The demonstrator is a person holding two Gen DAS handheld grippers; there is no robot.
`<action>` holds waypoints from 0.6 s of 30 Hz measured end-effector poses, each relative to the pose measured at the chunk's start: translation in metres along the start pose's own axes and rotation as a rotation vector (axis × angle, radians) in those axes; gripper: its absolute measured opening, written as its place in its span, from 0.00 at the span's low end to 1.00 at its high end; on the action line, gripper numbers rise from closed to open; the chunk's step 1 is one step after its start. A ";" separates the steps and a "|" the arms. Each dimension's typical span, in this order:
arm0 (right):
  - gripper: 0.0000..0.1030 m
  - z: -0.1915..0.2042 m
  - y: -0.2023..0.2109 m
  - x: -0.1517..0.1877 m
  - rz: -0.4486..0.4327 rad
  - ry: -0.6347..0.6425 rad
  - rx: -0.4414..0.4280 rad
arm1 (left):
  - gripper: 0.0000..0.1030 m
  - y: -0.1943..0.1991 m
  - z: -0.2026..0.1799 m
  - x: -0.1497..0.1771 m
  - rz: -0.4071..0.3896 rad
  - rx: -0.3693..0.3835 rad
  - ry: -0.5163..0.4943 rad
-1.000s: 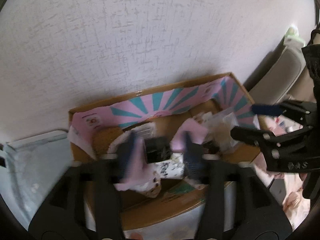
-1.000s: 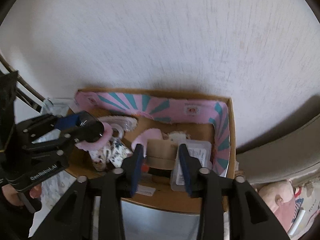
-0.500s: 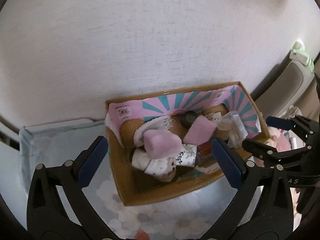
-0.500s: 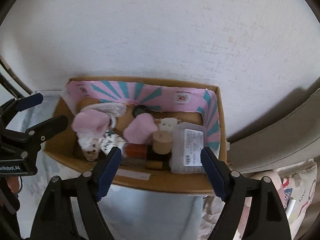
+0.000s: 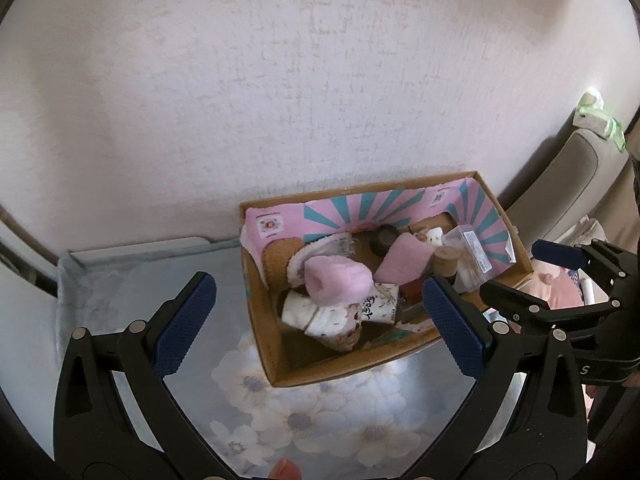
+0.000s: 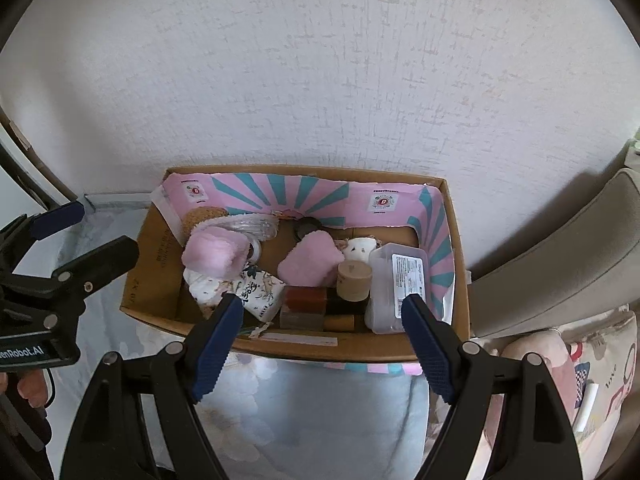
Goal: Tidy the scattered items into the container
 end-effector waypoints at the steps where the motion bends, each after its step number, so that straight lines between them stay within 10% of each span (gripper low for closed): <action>1: 0.76 0.001 0.002 0.000 -0.002 -0.002 0.002 | 0.99 0.004 0.002 -0.001 -0.009 -0.006 0.004; 18: 0.76 0.038 0.052 -0.006 -0.040 -0.030 0.038 | 0.99 0.076 0.051 -0.004 -0.058 -0.061 0.096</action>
Point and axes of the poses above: each gripper's, at about its wrist camera, not at the fingertips, and y roughly against the way its jaws point, z to its left, x to its underside, the point moved 8 cm from there along -y, roughly the way its jaws point, and after that the axes turned 12 degrees about y, right-handed, at the moved point
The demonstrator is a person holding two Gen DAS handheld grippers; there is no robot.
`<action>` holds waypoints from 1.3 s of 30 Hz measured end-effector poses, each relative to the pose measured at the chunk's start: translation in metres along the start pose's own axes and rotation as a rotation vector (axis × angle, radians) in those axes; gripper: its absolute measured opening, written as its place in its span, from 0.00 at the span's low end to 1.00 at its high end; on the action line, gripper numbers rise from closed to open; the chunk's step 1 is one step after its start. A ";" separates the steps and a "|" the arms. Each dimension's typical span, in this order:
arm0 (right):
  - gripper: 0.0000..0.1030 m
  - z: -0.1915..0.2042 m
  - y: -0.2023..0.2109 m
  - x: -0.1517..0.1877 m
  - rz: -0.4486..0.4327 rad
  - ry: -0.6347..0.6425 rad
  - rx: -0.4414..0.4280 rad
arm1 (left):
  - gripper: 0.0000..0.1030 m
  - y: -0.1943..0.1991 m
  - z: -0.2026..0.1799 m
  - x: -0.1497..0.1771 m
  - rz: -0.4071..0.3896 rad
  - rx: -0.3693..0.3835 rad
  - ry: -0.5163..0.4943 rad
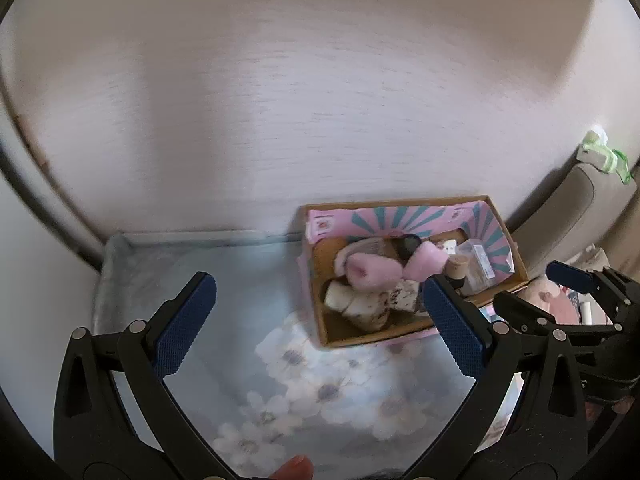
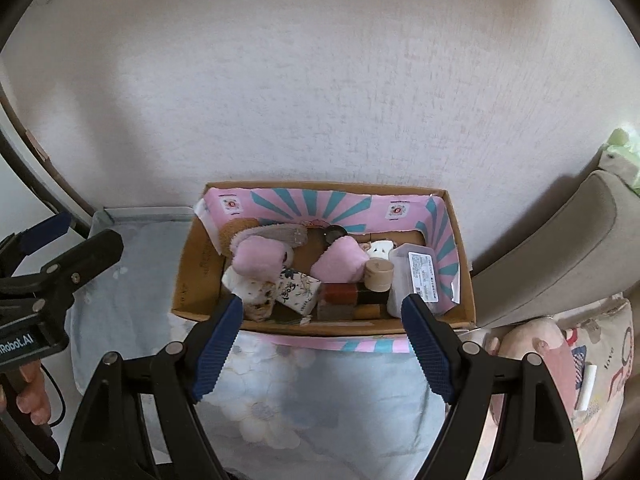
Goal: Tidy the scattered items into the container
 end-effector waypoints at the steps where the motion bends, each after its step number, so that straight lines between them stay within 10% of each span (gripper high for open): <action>1: 0.76 0.004 0.004 -0.001 -0.002 0.002 0.004 | 1.00 0.005 0.004 0.000 -0.001 -0.011 0.010; 17: 0.76 0.056 0.058 -0.010 -0.090 -0.014 -0.010 | 1.00 0.086 0.049 -0.003 -0.117 -0.035 0.076; 39: 0.76 0.072 0.074 0.000 -0.118 -0.013 0.047 | 1.00 0.090 0.068 0.021 -0.102 -0.039 0.097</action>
Point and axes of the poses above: each gripper's, at about its wrist camera, not at the fingertips, and y roughly against the way its jaws point, z to its left, x to its underside, the point moved 8 cm from there along -y, roughly the way its jaws point, and after that the axes turned 12 degrees about y, right-handed, at the moved point
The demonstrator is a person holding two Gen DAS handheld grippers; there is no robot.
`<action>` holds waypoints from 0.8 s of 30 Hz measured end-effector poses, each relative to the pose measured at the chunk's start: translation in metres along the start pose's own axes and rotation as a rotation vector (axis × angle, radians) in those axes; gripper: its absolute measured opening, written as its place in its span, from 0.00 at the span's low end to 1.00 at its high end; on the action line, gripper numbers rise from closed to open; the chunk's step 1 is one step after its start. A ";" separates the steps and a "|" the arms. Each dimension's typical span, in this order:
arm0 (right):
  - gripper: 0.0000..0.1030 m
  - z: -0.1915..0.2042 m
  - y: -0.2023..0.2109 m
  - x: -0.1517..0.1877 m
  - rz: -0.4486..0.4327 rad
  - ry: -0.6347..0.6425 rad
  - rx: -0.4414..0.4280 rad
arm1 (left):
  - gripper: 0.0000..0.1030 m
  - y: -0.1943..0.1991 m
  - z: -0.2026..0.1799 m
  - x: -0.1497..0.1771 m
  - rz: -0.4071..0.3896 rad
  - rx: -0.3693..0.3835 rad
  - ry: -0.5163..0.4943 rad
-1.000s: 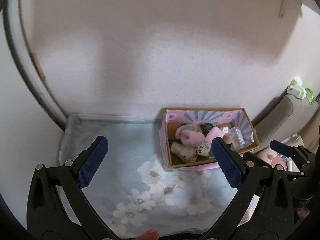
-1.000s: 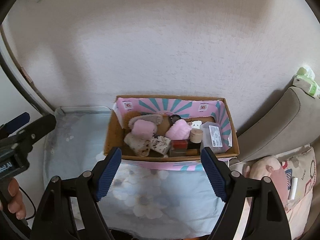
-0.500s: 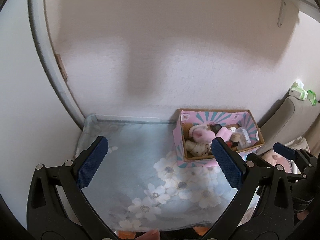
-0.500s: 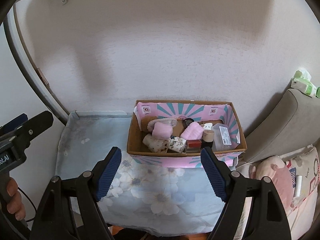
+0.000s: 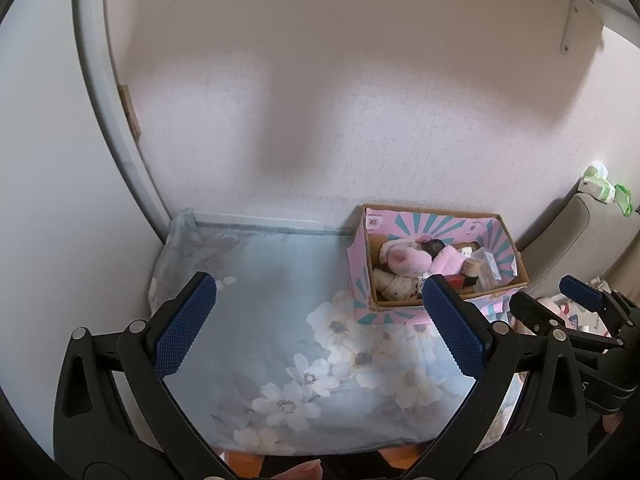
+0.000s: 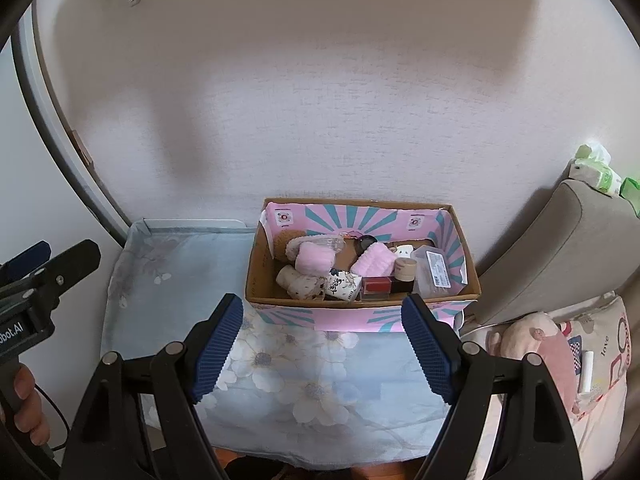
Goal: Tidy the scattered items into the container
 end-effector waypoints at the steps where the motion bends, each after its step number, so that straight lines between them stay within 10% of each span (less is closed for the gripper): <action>1: 0.76 0.000 0.001 0.000 -0.001 0.000 0.005 | 1.00 0.000 0.000 0.001 0.000 0.000 0.001; 24: 0.76 -0.004 0.008 0.004 -0.014 -0.004 0.006 | 1.00 0.013 -0.001 0.003 -0.041 -0.005 0.000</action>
Point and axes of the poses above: each gripper's, at about its wrist camera, not at the fingertips, and y roughly against the way its jaws point, z to its left, x to its underside, the point moved 8 cm from there along -y, roughly the way its jaws point, and after that the axes turned 12 degrees about y, right-handed, at the moved point
